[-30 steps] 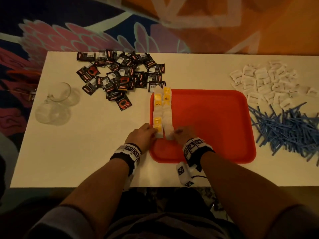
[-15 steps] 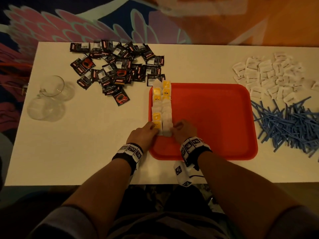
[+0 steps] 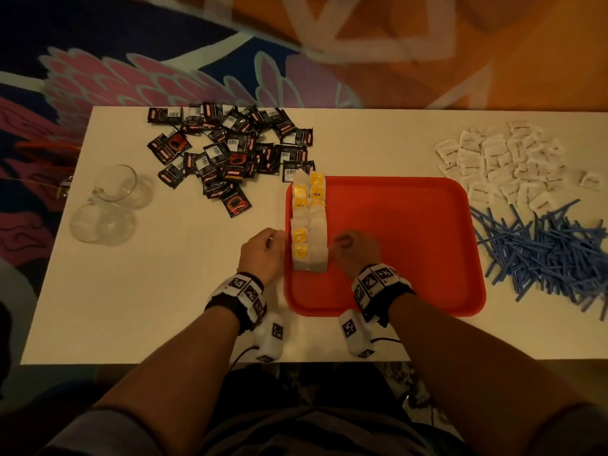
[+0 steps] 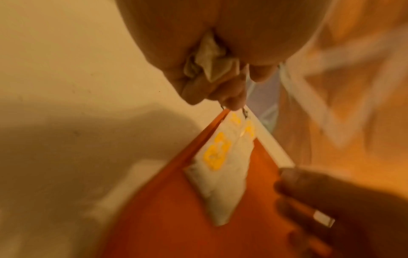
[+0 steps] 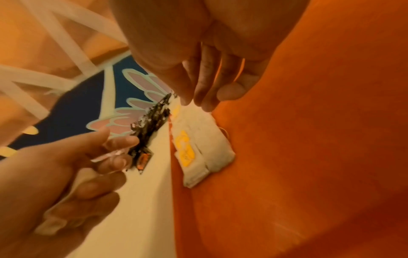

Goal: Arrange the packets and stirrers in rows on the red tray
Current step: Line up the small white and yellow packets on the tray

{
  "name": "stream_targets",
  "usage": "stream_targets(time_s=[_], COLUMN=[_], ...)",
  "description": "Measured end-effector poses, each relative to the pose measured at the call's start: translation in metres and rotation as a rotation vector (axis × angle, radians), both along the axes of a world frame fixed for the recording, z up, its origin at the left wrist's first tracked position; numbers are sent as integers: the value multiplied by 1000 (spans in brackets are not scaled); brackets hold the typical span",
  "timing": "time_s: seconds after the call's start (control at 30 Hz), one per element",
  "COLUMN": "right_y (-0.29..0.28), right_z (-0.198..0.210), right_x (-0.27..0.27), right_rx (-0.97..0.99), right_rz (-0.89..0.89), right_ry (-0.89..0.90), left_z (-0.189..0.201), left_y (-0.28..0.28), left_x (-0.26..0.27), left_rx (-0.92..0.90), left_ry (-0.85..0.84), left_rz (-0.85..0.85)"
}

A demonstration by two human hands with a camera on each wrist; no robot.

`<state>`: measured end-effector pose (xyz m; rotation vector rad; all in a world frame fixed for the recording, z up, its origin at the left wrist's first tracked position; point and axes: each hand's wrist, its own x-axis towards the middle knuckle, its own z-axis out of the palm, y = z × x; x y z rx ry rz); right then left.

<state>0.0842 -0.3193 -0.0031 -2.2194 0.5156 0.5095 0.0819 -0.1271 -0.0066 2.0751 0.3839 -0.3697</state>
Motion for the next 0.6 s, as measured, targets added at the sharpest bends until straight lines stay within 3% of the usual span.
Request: stream_targets(time_s=[0.13,0.23,0.4,0.6], right_y=[10,17,24,26], right_z=[35,61,95,110], right_x=[7,10,21,28], right_rx=[186,323,218,121], right_rz=[134,328,624,685], right_ry=[-90,-195,-358,-470], left_z=[24,48,82,103], left_y=[-6,-10,-19,-21], left_x=[19,29,40,45], left_rx=[-558,-762,-824,-784], left_ry=[252,308,336,332], left_rz=[471,575,520,466])
